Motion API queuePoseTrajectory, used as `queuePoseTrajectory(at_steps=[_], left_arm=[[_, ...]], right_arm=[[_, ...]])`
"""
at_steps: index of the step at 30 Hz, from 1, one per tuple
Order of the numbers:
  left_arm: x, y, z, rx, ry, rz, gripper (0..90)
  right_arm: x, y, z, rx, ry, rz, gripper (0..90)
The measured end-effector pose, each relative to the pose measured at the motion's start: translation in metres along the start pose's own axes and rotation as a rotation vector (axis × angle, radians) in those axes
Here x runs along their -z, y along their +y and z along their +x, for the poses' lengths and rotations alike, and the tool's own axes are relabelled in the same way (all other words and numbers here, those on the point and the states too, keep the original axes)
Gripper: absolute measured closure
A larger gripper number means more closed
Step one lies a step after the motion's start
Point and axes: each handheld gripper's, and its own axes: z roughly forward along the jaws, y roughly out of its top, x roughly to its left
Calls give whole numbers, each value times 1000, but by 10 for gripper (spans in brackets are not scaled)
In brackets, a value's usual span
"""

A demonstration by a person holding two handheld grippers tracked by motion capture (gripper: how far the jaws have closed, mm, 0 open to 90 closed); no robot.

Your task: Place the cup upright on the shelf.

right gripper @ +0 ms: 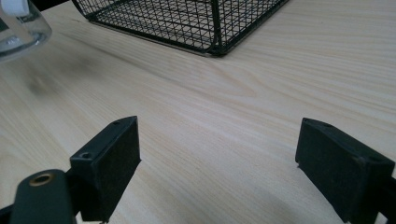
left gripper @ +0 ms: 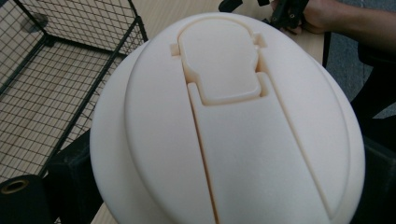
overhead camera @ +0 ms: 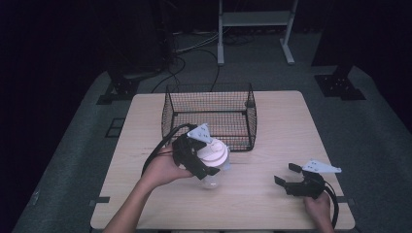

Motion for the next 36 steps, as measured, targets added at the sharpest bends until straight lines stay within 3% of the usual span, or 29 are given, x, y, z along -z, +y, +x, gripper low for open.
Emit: queuePoseTrajectory(at_steps=[21, 36], left_arm=[[33, 36, 31, 8, 36, 4, 51], [46, 58, 50, 12, 59, 27, 51]], right_arm=[[0, 0, 0, 4, 2, 0, 129], [0, 0, 0, 0, 4, -1, 129]])
